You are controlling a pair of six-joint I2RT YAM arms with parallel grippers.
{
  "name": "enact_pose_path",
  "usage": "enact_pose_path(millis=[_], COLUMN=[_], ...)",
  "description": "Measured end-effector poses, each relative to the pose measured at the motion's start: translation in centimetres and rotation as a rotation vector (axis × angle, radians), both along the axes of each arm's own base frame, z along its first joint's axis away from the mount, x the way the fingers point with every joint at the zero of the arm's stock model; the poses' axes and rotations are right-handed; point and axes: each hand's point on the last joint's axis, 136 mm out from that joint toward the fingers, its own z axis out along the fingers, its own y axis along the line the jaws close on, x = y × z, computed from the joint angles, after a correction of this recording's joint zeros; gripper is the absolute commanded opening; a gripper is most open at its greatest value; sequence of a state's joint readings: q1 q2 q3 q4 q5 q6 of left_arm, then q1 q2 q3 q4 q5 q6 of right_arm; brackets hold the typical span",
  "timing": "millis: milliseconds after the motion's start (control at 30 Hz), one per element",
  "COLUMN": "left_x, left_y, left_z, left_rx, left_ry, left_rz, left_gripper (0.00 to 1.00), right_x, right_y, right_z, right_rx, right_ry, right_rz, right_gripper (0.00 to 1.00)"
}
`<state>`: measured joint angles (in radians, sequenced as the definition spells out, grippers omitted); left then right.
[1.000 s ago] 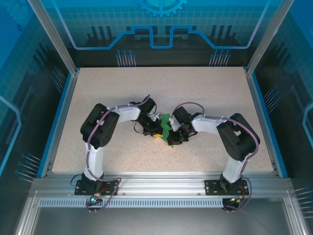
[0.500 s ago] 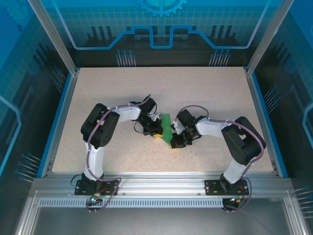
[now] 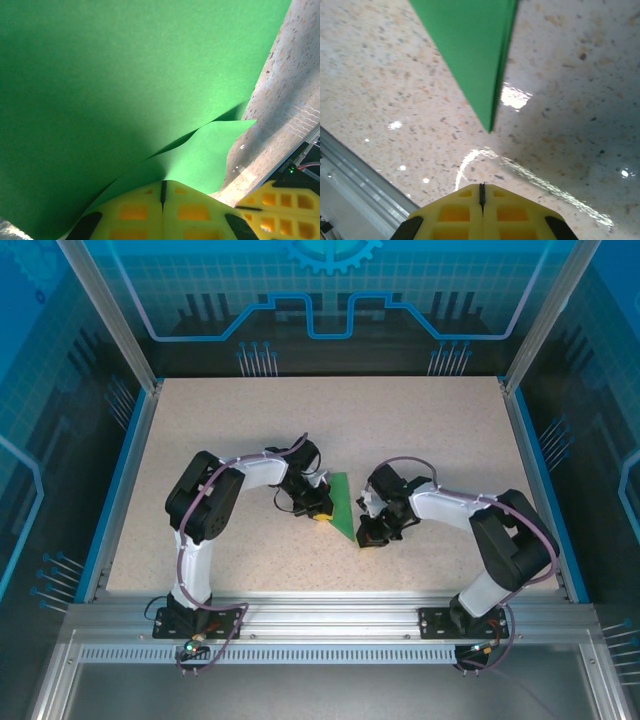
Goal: Fold a paper plane with a square sheet of paper (fold left side to right side)
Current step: Third fold the triangle at the center of the table.
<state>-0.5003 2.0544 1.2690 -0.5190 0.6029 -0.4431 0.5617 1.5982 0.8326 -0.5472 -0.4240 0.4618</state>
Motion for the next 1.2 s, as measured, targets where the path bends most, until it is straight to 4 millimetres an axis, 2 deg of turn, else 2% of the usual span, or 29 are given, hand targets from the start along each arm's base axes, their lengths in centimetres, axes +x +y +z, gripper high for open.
enact_pose_path(millis=[200,400,600,667,800,967,1200], left_x=[0.0,-0.1,-0.1,-0.1,-0.1,-0.2,-0.8], left_y=[-0.1,-0.2,-0.2,-0.2,-0.2,0.0,0.6], left_z=[0.0,0.0,0.0,0.0,0.1,0.5,2.4], left_rx=[0.003,0.011,0.014,0.014,0.024,0.081,0.082], left_ry=[0.004,0.008,0.009,0.009,-0.004,-0.070,-0.140], left_rz=[-0.002,-0.005,-0.005,-0.005,-0.006,-0.017,-0.015], left_gripper=[0.00,0.00,0.00,0.00,0.08,0.07,0.05], right_x=[2.4,4.4,4.4,4.4,4.4,4.4,4.4], right_y=[1.5,2.7,2.4,2.4,2.3,2.3,2.3], right_z=[1.0,-0.3,-2.0,-2.0,-2.1,-2.1,-2.2], right_rx=[0.028,0.023,-0.018,-0.023,-0.030,-0.033,-0.033], right_ry=[-0.052,-0.044,-0.007,-0.006,-0.001,0.000,0.000], right_rz=[0.000,-0.003,-0.012,-0.013,-0.015,-0.016,-0.016], right_gripper=[0.00,0.00,0.00,0.00,0.00,0.00,0.00])
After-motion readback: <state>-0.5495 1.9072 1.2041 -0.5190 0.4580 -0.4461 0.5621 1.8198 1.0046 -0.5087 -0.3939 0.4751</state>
